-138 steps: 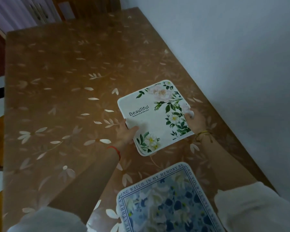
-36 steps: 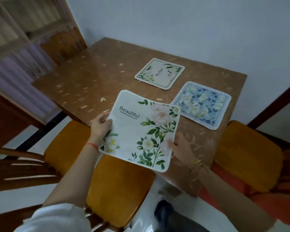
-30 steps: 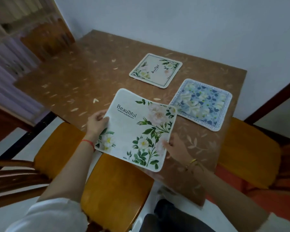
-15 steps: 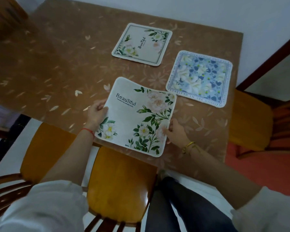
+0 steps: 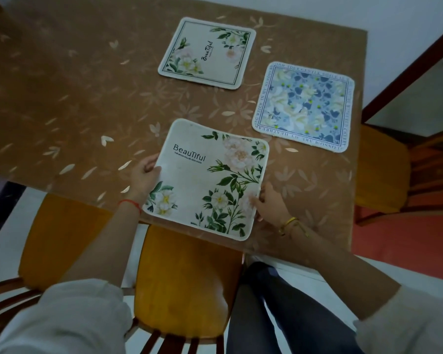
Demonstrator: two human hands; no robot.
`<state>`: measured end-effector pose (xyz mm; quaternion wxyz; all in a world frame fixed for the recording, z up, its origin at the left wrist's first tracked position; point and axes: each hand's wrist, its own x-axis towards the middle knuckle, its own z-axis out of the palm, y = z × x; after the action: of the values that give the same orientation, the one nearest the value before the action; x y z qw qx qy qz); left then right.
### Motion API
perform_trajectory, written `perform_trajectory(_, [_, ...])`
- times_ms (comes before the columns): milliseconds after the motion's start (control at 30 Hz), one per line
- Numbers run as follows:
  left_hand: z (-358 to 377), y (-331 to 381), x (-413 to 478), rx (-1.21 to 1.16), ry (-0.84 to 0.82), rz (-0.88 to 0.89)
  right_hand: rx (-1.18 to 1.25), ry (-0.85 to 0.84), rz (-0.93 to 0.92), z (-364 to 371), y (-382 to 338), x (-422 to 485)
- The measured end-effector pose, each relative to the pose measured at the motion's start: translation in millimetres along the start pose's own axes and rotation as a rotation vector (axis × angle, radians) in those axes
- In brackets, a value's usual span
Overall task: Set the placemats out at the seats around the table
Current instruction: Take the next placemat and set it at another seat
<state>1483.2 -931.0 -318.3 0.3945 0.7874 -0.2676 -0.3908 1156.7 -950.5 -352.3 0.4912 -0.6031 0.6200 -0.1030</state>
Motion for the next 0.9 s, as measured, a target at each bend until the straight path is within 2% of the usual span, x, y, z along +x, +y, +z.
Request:
perform_trajectory(267, [3, -9, 2, 0.011, 0.053, -0.002, -0.121, 0.072, 0.014, 4, -3, -3])
perform_trajectory(467, [-2, -12, -3, 0.050, 0.118, -0.017, -0.297, 0.100, 0.051, -2, 0, -5])
perform_trajectory(900, [-2, -14, 0, 0.018, 0.141, -0.033, -0.280, 0.094, 0.030, 2, 4, -6])
